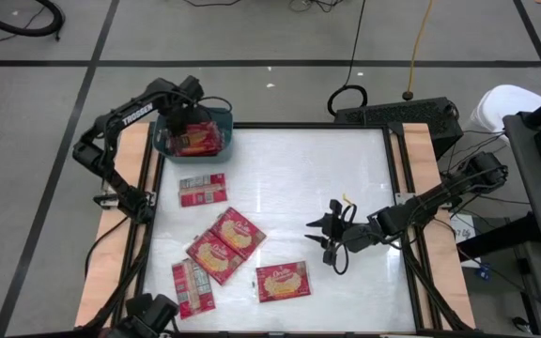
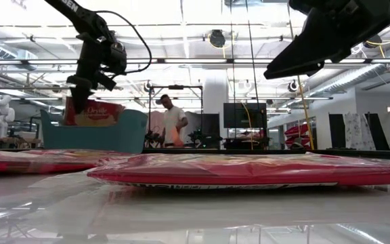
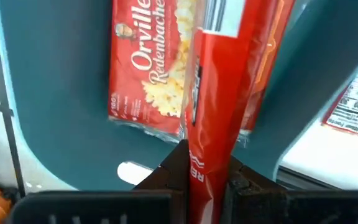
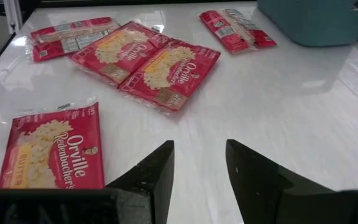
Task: Sort popcorn bags into baskets
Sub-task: Put the red popcorn bag into the blue bin
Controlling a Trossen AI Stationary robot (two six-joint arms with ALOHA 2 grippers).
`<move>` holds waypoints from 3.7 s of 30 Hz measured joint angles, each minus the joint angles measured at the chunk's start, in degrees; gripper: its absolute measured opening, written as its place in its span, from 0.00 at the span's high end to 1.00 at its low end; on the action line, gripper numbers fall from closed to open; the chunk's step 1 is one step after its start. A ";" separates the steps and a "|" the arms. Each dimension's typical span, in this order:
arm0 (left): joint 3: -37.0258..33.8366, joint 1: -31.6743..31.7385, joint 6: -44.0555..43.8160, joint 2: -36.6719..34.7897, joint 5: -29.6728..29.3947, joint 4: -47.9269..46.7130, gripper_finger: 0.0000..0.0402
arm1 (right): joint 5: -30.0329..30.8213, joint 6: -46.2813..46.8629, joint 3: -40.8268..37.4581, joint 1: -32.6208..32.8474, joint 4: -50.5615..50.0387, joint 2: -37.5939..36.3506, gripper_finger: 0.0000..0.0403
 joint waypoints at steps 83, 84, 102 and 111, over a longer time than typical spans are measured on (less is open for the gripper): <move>-19.10 -10.38 -9.75 -0.07 -10.79 34.25 0.57 | -0.19 1.36 0.00 -0.02 0.07 0.00 0.66; -19.20 -10.39 -9.67 -0.07 -10.58 34.79 0.61 | -0.18 1.35 0.00 -0.02 0.07 0.00 0.66; -12.62 -11.02 -12.41 -8.04 -7.63 26.09 0.98 | 0.37 1.11 0.00 -0.11 0.78 0.00 0.66; -5.24 -12.68 -19.12 -15.26 16.97 7.14 0.98 | 8.82 -16.85 0.01 -1.49 19.07 3.83 0.63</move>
